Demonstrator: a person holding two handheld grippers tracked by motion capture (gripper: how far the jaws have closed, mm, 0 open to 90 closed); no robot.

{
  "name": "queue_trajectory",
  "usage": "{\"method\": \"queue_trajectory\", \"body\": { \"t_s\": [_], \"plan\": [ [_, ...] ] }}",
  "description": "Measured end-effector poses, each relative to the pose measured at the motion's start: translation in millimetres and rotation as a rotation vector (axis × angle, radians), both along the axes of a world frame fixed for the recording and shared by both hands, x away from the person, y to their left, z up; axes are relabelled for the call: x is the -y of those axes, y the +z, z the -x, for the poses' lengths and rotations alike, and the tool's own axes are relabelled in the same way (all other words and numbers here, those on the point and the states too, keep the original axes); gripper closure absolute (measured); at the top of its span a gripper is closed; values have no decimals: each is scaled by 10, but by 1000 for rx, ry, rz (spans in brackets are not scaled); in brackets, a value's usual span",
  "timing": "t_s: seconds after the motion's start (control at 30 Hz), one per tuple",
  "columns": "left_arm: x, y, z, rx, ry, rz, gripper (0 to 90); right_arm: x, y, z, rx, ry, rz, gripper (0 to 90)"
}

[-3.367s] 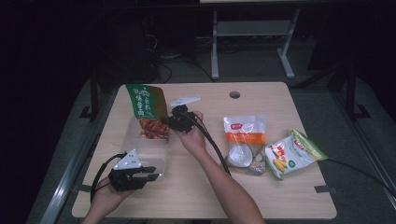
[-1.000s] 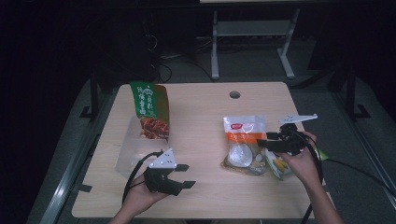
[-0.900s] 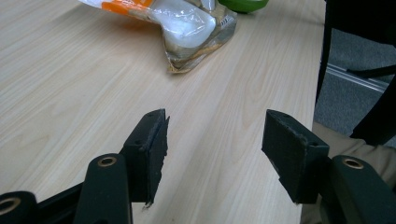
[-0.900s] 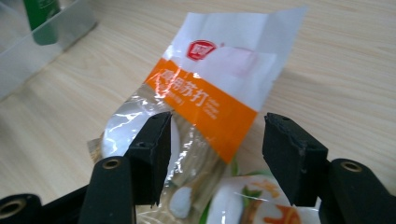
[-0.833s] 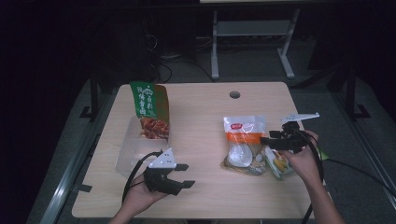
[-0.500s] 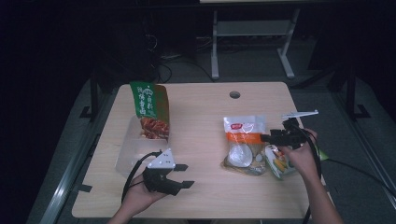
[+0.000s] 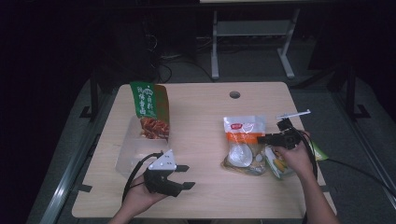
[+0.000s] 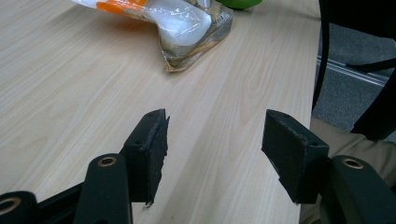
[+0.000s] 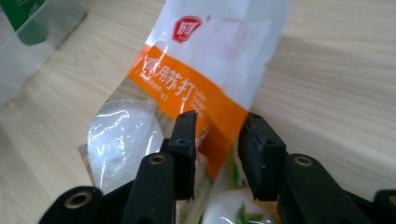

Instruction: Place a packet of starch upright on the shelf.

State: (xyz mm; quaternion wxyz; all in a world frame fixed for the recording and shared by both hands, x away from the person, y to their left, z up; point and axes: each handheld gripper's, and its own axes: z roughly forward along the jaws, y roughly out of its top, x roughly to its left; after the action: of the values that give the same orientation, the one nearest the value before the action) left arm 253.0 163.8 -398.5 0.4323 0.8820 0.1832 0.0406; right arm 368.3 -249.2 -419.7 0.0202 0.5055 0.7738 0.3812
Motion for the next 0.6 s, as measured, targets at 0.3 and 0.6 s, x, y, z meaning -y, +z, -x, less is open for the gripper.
{"method": "queue_trajectory", "body": {
  "t_s": [0.3, 0.6],
  "plan": [
    [-16, 2, 33, 5, 1, -5, 397, -85, -5, 8, -19, 30, -5, 769],
    [-42, -16, 41, -2, 30, -4, 357, -115, 40, 51, -23, 51, -45, 900]
  ]
}}
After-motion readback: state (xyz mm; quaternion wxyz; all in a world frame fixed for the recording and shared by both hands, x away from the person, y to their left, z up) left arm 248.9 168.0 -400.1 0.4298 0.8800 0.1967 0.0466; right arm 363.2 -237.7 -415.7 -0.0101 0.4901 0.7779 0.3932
